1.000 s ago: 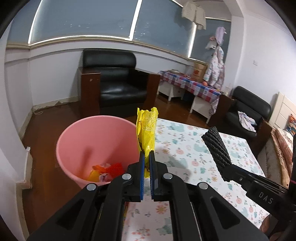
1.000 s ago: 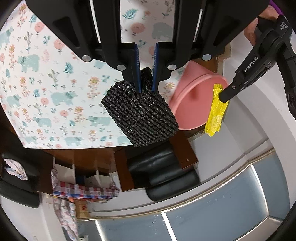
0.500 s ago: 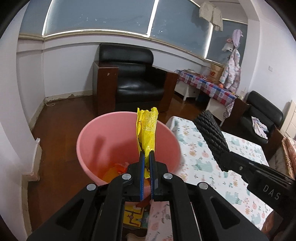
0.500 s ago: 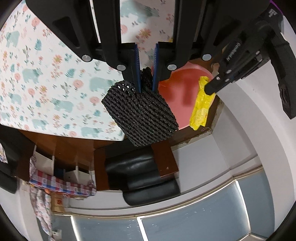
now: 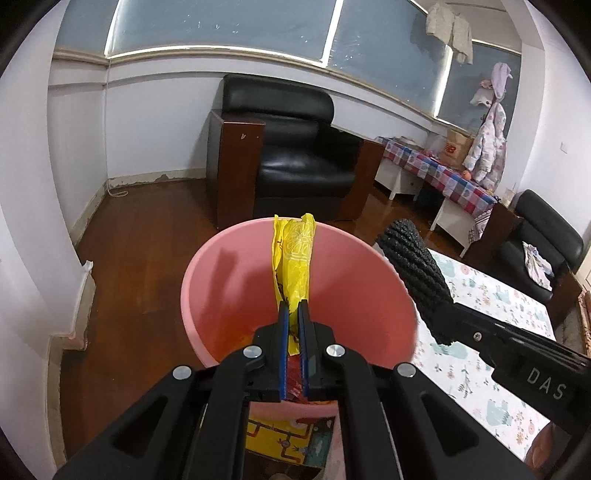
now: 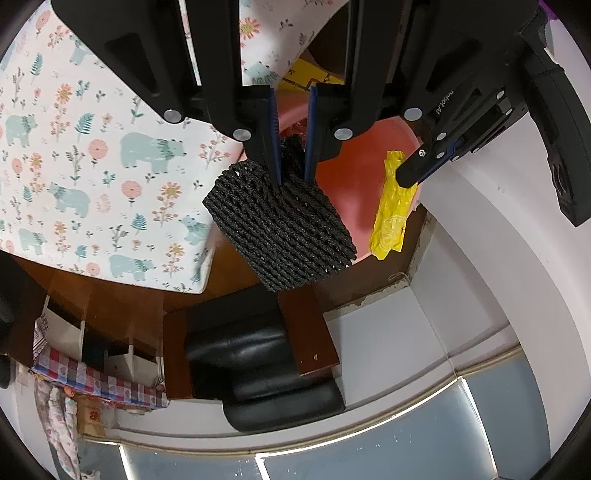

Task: Collect trash

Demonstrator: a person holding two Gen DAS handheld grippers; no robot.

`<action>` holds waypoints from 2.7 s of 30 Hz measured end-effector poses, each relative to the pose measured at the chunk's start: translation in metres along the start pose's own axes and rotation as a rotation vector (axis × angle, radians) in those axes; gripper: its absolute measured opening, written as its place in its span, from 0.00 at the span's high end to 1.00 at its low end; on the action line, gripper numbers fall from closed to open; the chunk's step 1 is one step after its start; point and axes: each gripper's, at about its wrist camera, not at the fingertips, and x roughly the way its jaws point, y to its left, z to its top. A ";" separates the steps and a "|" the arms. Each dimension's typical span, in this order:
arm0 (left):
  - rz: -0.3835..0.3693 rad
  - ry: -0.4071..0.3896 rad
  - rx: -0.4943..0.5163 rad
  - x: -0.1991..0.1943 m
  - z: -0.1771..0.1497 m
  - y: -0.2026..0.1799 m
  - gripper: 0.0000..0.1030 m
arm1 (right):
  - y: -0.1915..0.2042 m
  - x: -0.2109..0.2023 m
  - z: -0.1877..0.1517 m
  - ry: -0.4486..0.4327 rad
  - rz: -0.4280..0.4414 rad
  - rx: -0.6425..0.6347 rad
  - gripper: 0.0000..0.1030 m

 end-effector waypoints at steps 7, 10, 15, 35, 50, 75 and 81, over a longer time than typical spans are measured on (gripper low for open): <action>0.016 0.024 -0.004 0.020 0.002 0.009 0.96 | 0.002 0.024 0.006 0.030 0.015 0.014 0.88; 0.020 0.033 -0.008 0.029 0.002 0.012 0.96 | 0.004 0.032 0.008 0.047 0.023 0.017 0.88; 0.032 0.045 -0.014 0.040 0.004 0.015 0.96 | 0.005 0.049 0.009 0.079 0.034 0.021 0.88; 0.060 0.065 -0.038 0.050 0.000 0.022 0.87 | 0.004 0.066 0.012 0.104 0.057 0.043 0.87; 0.072 0.055 -0.056 0.043 0.000 0.026 0.61 | 0.004 0.056 0.015 0.068 0.079 0.039 0.68; 0.023 -0.027 0.044 -0.030 -0.001 -0.014 0.50 | -0.005 -0.030 -0.026 -0.057 0.008 -0.096 0.49; 0.017 -0.042 0.052 -0.047 -0.002 -0.021 0.46 | -0.007 -0.044 -0.033 -0.077 -0.004 -0.099 0.47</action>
